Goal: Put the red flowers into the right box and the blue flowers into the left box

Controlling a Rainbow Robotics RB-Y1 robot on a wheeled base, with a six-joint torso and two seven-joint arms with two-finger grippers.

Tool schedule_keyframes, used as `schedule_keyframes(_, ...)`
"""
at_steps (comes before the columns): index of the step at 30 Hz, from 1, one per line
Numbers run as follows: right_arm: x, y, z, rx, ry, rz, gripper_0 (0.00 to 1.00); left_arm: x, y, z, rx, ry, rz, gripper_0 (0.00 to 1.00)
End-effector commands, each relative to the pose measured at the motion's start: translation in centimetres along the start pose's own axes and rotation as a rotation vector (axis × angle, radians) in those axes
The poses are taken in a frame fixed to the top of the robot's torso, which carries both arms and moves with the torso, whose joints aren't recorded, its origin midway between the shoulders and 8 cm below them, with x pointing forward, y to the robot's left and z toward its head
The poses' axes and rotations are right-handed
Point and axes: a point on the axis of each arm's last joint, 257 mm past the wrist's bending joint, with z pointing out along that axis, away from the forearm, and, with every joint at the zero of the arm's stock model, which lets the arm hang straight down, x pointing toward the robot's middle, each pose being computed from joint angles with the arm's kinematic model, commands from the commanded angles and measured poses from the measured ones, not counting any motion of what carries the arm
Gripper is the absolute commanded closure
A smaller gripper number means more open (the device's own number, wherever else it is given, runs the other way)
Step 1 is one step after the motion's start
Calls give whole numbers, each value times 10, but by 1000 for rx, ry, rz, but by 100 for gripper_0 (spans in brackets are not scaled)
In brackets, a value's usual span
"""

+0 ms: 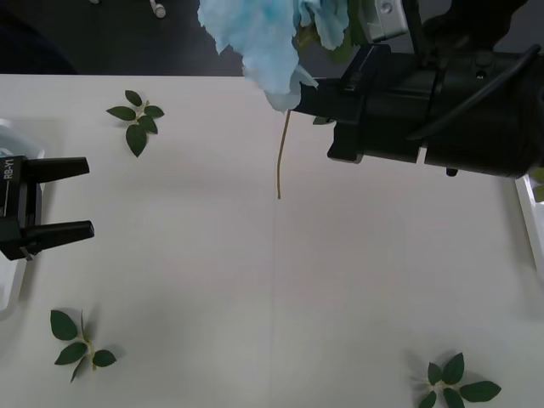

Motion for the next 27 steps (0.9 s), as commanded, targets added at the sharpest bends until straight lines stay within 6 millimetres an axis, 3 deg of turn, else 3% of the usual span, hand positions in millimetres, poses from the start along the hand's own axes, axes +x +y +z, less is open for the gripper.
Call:
schedule_keyframes(1, -16, 26, 3, -54, -42, -90, 100, -5, -1, 0, 11, 23, 15, 0)
schedule_keyframes(6, -23, 54, 19, -122, -82, -88, 100, -5, -2, 2, 18, 22, 11, 0)
schedule_keyframes(12, -17, 78, 48, -192, -79, -90, 100, -9, -6, 15, 46, 4, 7, 0)
schedule_keyframes(27, 0, 97, 114, -206, -89, -149, 100, -16, -15, 55, 115, -25, -24, 0)
